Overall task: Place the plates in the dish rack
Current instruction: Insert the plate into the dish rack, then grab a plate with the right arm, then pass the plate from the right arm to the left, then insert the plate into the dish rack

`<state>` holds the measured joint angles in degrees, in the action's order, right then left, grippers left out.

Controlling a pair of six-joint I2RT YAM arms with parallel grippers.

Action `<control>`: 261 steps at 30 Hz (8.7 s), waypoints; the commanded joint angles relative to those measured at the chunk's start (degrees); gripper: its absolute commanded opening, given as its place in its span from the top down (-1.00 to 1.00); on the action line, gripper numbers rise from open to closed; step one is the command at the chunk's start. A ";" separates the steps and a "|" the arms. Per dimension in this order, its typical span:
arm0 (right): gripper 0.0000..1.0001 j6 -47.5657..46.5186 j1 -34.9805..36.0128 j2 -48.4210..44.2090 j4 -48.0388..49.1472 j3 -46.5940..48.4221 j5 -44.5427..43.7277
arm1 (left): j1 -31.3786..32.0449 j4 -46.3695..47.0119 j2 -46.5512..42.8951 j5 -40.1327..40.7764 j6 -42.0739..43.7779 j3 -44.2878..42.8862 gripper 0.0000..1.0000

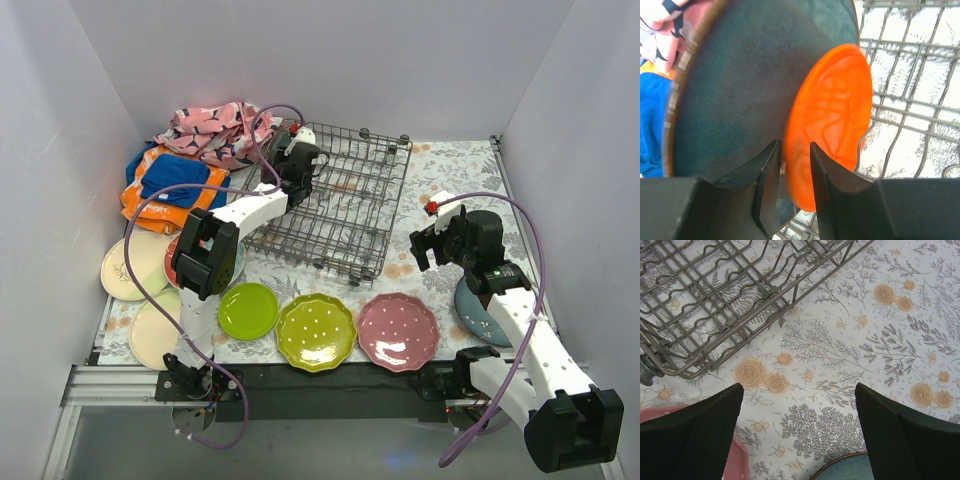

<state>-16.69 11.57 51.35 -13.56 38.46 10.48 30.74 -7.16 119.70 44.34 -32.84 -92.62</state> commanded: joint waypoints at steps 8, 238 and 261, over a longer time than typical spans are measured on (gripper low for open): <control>-0.93 0.34 -0.50 -1.26 1.52 -0.05 0.86 | -0.33 -1.37 -4.38 2.16 -1.44 -5.47 0.42; -0.26 -13.02 -20.10 18.87 -28.89 32.91 37.95 | -1.56 -13.85 -40.08 -46.10 -36.69 3.25 1.00; -0.25 -13.37 -20.19 19.66 -27.57 28.87 36.37 | -2.27 -11.92 -18.54 -21.75 -13.83 -9.95 1.00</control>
<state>-30.17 -8.25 71.20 -42.83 68.34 46.61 28.62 -28.29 102.39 17.23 -50.04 -97.58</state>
